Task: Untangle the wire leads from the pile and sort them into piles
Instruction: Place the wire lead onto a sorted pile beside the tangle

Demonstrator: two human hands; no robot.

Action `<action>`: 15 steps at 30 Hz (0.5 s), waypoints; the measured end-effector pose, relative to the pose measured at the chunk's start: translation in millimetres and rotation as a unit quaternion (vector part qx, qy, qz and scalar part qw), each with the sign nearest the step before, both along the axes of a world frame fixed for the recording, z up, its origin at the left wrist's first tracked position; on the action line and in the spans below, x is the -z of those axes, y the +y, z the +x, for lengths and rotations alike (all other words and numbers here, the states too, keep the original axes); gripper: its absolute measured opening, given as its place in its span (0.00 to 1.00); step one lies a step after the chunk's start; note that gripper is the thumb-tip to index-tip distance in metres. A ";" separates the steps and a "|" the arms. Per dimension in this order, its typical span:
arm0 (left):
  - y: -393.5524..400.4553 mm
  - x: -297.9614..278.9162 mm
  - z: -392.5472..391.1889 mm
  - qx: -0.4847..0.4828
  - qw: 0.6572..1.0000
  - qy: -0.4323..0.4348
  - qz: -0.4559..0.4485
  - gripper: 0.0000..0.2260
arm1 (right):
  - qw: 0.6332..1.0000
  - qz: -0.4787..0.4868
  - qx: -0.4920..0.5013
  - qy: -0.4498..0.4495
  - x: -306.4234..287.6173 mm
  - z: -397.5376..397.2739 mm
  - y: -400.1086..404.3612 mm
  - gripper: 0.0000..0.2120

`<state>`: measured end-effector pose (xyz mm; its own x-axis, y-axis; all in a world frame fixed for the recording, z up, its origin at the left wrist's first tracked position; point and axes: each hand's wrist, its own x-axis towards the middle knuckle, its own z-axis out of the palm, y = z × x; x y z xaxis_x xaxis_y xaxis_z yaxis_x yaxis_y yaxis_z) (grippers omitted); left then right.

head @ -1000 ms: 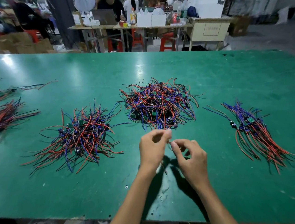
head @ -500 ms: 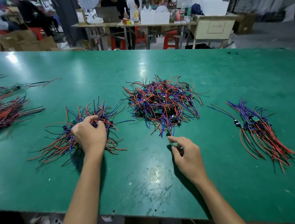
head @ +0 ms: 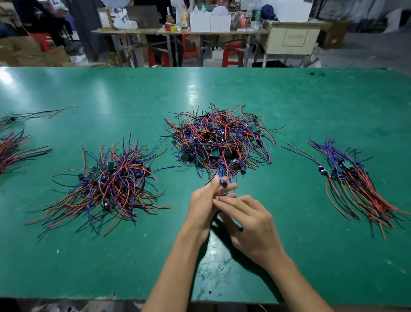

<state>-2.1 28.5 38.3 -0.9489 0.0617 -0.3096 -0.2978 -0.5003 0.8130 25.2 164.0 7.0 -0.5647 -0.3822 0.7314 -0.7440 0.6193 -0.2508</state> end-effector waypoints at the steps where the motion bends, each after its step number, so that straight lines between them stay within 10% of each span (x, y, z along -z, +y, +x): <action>1: -3.1 1.9 -0.8 -0.003 1.000 0.003 0.019 0.12 | 1.000 0.000 -0.009 0.004 0.1 0.8 -1.4 0.15; 10: -12.6 13.3 9.4 -0.026 0.998 0.064 -0.003 0.17 | 0.964 -0.198 0.054 -0.167 -8.3 4.0 7.1 0.15; 15: -11.0 12.6 13.0 -0.021 0.995 0.080 -0.059 0.20 | 0.846 -0.337 -0.044 -0.410 -6.9 -6.4 16.8 0.19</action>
